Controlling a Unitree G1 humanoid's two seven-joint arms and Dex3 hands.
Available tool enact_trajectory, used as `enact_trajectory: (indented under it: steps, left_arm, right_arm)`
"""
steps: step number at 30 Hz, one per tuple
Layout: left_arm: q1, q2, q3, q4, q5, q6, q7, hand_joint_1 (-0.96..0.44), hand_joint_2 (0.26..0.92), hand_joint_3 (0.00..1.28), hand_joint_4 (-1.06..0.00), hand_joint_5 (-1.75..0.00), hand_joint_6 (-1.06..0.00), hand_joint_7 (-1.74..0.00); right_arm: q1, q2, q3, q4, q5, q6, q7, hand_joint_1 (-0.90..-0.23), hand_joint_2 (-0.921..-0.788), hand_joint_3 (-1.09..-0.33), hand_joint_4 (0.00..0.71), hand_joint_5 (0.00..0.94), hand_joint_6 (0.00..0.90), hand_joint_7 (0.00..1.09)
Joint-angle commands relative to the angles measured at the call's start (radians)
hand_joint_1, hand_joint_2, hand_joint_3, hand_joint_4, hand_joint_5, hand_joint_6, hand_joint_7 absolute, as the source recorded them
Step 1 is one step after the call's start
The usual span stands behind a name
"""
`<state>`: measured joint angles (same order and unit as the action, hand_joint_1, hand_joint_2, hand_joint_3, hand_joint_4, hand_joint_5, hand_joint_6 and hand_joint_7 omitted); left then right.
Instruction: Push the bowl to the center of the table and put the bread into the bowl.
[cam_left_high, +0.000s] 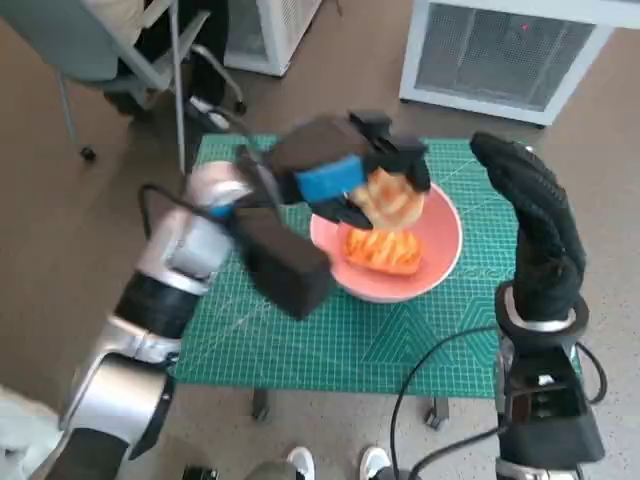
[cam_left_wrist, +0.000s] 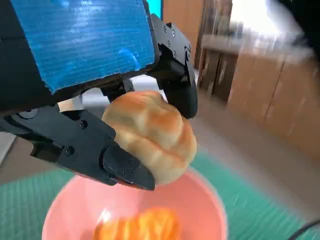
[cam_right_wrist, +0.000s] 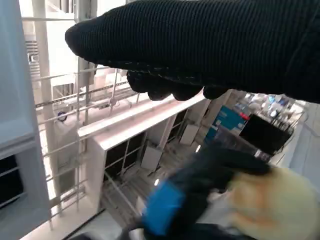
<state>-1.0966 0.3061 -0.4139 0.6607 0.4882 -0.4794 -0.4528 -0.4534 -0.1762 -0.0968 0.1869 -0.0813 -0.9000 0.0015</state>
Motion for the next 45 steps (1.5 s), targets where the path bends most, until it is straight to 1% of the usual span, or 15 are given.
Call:
enact_trajectory:
  steps: [1,2,6,12,20,27,29,33,36,38,39,40,41,43,45]
  left_arm:
    - [-0.038,-0.029,-0.048,0.075,0.066,0.004,0.030,-0.26,0.919,0.08,-0.40,-0.13,-0.41,-0.39]
    - [-0.042,-0.035,-0.055,0.086,0.074,0.006,0.035,-0.27,0.920,0.06,-0.38,-0.08,-0.39,-0.32]
    - [-0.047,-0.067,-0.070,0.142,0.088,0.005,0.053,-0.31,0.921,0.05,-0.32,-0.02,-0.37,-0.21]
    - [-0.043,-0.089,-0.080,0.189,0.105,-0.001,0.081,-0.31,0.921,0.06,-0.30,0.00,-0.37,-0.18]
    - [-0.016,-0.062,-0.060,0.166,0.084,-0.038,0.096,-0.32,0.921,0.06,-0.30,0.00,-0.37,-0.16]
    - [0.033,-0.032,0.052,0.102,-0.074,-0.079,0.056,-0.33,0.921,0.06,-0.29,0.00,-0.36,-0.14]
    - [0.063,-0.030,0.104,0.084,-0.148,-0.114,0.060,-0.34,0.921,0.06,-0.29,0.00,-0.37,-0.14]
    - [0.122,-0.055,0.198,0.056,-0.292,-0.184,0.080,-0.36,0.921,0.08,-0.32,-0.01,-0.41,-0.15]
    - [0.184,-0.090,0.271,-0.013,-0.415,-0.229,0.099,-0.36,0.921,0.12,-0.35,-0.03,-0.44,-0.17]
    - [0.225,-0.114,0.301,-0.076,-0.486,-0.235,0.102,-0.36,0.921,0.15,-0.37,-0.04,-0.45,-0.18]
    - [0.243,-0.125,0.312,-0.106,-0.514,-0.232,0.101,-0.36,0.921,0.16,-0.38,-0.04,-0.44,-0.21]
    - [0.269,-0.142,0.327,-0.146,-0.559,-0.231,0.102,-0.37,0.921,0.18,-0.39,-0.04,-0.40,-0.30]
    - [0.288,-0.155,0.337,-0.175,-0.589,-0.228,0.102,-0.38,0.921,0.22,-0.40,-0.04,-0.33,-0.43]
    - [0.324,-0.184,0.356,-0.220,-0.645,-0.228,0.106,-0.40,0.921,0.27,-0.40,-0.04,-0.25,-0.58]
    - [0.353,-0.208,0.369,-0.254,-0.680,-0.226,0.111,-0.42,0.921,0.31,-0.41,-0.04,-0.20,-0.66]
  right_arm:
    - [0.023,0.001,0.000,-0.009,0.006,0.017,0.000,-0.390,-0.921,-0.542,0.432,0.001,0.089,0.73]
    - [0.024,0.002,-0.001,-0.011,0.006,0.018,0.000,-0.391,-0.921,-0.541,0.433,0.001,0.089,0.73]
    - [0.027,0.003,-0.002,-0.016,0.003,0.024,-0.003,-0.391,-0.921,-0.540,0.433,0.001,0.090,0.73]
    - [0.031,0.007,-0.004,-0.030,-0.003,0.037,-0.007,-0.391,-0.921,-0.538,0.433,0.001,0.091,0.72]
    - [0.039,0.003,-0.007,-0.043,0.006,0.045,-0.004,-0.393,-0.921,-0.535,0.434,0.002,0.095,0.72]
    - [0.034,0.001,-0.017,-0.048,-0.010,0.047,-0.013,-0.389,-0.921,-0.535,0.435,0.002,0.097,0.71]
    - [0.026,-0.001,-0.020,-0.045,-0.007,0.049,-0.014,-0.391,-0.921,-0.533,0.436,0.002,0.097,0.71]
    - [0.017,-0.005,-0.025,-0.045,-0.002,0.056,-0.015,-0.389,-0.921,-0.530,0.436,0.002,0.092,0.70]
    - [0.000,0.001,-0.027,-0.054,-0.007,0.074,-0.022,-0.378,-0.921,-0.529,0.436,0.002,0.084,0.69]
    - [-0.008,0.005,-0.026,-0.062,-0.013,0.085,-0.027,-0.373,-0.921,-0.529,0.436,0.002,0.081,0.68]
    - [-0.011,0.006,-0.026,-0.066,-0.015,0.090,-0.029,-0.372,-0.921,-0.529,0.436,0.002,0.080,0.68]
    - [-0.017,0.007,-0.026,-0.072,-0.018,0.098,-0.033,-0.370,-0.921,-0.529,0.436,0.002,0.078,0.68]
    - [-0.021,0.007,-0.026,-0.077,-0.019,0.103,-0.035,-0.369,-0.921,-0.529,0.435,0.001,0.077,0.68]
    - [-0.030,0.007,-0.024,-0.086,-0.018,0.115,-0.037,-0.366,-0.921,-0.530,0.435,0.001,0.076,0.68]
    - [-0.038,0.007,-0.022,-0.093,-0.013,0.126,-0.036,-0.365,-0.921,-0.530,0.434,0.001,0.075,0.68]
